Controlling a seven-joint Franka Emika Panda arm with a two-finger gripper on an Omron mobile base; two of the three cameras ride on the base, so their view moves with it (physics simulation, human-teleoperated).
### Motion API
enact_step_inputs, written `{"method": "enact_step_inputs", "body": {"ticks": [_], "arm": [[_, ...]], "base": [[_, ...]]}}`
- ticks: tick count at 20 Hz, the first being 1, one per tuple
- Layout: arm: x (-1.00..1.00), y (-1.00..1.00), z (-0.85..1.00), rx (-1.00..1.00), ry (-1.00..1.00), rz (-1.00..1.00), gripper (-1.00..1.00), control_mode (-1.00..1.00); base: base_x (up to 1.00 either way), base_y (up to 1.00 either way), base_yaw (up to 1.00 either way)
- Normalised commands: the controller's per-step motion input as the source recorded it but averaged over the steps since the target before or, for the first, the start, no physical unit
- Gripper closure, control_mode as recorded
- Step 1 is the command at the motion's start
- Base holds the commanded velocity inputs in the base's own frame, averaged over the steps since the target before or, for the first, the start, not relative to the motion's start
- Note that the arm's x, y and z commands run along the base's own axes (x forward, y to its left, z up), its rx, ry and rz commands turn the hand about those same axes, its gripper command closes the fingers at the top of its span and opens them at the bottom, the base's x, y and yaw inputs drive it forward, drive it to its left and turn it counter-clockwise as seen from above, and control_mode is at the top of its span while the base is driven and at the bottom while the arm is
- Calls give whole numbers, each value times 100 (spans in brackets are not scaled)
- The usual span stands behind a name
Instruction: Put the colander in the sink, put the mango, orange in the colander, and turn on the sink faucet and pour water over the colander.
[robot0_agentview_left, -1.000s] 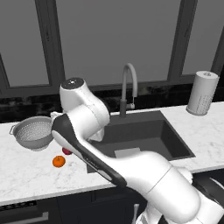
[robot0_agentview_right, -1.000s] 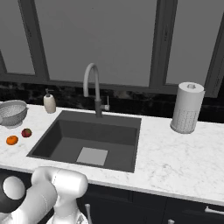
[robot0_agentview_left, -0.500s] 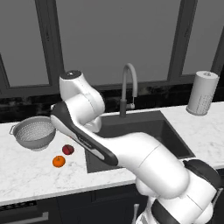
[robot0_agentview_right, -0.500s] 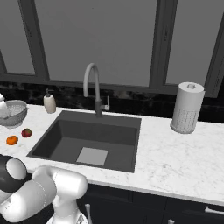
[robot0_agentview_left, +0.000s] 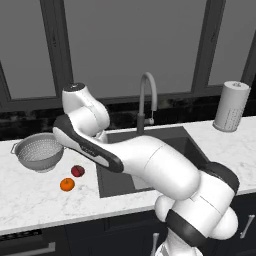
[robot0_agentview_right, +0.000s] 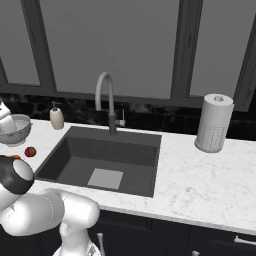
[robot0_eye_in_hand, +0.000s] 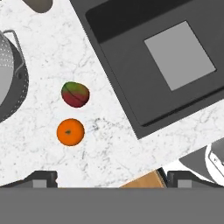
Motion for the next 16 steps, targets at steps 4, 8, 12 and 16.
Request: {"method": "enact_step_inputs", "body": {"ticks": [4, 8, 12, 16], "arm": [[20, 36, -47, 0, 0, 0, -100, -100], [22, 41, -40, 0, 2, 0, -100, -100], [38, 46, -13, 0, 6, 0, -100, -100], [40, 20, -1, 0, 6, 0, -100, -100]], "base": [[0, 0, 0], [0, 0, 0], [0, 0, 0], [0, 0, 0]]}}
